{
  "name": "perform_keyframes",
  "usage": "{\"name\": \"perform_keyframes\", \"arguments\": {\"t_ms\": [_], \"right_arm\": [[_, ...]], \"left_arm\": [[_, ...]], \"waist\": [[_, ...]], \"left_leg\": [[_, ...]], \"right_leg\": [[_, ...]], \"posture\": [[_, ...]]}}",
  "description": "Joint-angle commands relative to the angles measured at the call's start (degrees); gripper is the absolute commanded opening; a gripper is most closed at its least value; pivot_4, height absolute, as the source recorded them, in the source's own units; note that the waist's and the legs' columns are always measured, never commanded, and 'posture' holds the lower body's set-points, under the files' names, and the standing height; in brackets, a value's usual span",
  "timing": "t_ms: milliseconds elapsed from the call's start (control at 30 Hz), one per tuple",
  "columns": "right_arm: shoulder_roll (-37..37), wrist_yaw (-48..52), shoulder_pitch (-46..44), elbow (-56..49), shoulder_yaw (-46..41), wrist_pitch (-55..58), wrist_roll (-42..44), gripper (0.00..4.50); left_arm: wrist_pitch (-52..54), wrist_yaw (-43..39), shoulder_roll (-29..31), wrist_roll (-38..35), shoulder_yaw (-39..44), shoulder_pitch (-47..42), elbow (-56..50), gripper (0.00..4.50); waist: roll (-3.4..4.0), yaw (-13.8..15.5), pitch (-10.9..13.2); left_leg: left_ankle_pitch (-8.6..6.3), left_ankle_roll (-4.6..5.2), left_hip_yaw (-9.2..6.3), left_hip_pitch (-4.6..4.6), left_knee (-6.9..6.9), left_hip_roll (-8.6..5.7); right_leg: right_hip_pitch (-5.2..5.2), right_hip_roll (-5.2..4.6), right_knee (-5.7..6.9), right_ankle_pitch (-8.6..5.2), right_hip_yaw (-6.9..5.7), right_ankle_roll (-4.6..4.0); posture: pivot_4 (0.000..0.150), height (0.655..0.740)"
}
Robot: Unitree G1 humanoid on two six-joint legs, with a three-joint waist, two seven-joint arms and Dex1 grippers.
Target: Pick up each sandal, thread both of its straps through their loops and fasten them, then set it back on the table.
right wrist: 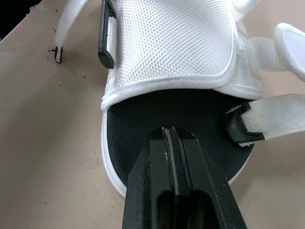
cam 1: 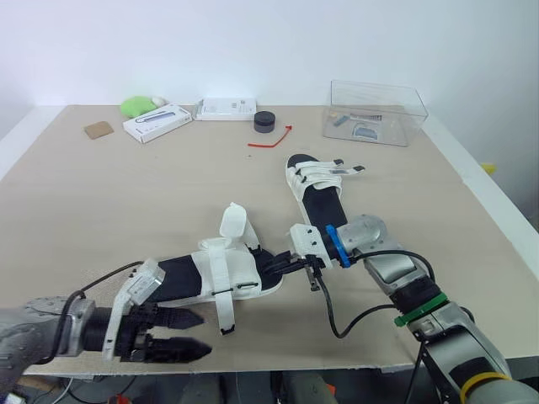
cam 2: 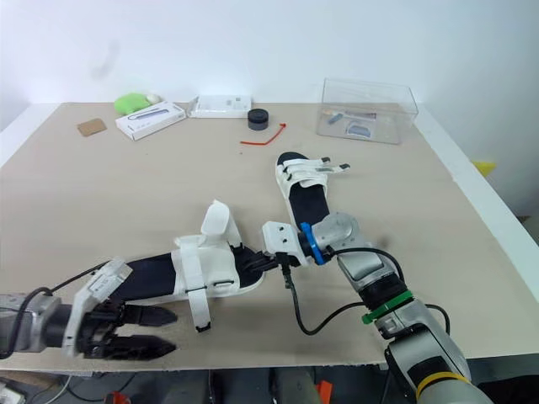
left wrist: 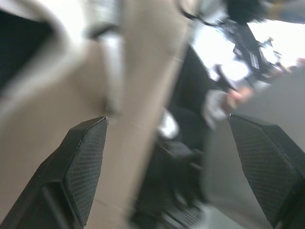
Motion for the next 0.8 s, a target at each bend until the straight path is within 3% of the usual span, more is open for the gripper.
{"name": "perform_keyframes", "arguments": {"t_ms": [33,300,667,800], "right_arm": [[-1.00,0.30,0.67,1.68,1.08,0.94,-3.03,0.00],[-1.16,-0.02,1.09,0.90,1.00,1.44,-3.04,0.00],[-1.52,-0.42,1.55,0.10,0.83,1.88,-3.09,0.00],[-1.82,-0.48,1.55,0.22,0.65,1.76,-3.20,0.00]], "left_arm": [[-4.07,1.67,-1.98,3.40,-2.02,-2.27,0.89,4.16],[-7.82,2.24,-6.63,7.46,-7.18,-8.39,4.56,4.16],[-7.84,-3.68,-3.45,8.35,-8.82,-8.56,5.64,4.16],[-8.15,-5.23,-1.71,7.62,-7.09,-7.04,6.45,2.57]], "waist": [[0.00,-0.03,0.00],[-0.02,-0.03,-0.02],[-0.03,-0.07,-0.02],[-0.01,-0.07,-0.01]], "left_leg": [[0.00,0.00,0.02,0.00,0.00,0.00],[0.00,0.01,0.04,0.00,0.01,-0.05],[0.01,0.03,0.04,0.00,0.00,0.01],[-0.01,0.05,0.03,-0.01,-0.03,0.02]], "right_leg": [[-0.01,0.00,0.00,0.01,0.02,0.01],[0.01,0.01,-0.01,0.15,0.04,0.25],[-0.01,0.09,-0.01,0.18,0.03,0.27],[-0.03,0.10,-0.01,0.13,0.01,0.23]], "posture": [[0.150,0.7400],[0.150,0.7400],[0.150,0.7400],[0.150,0.7400]]}}
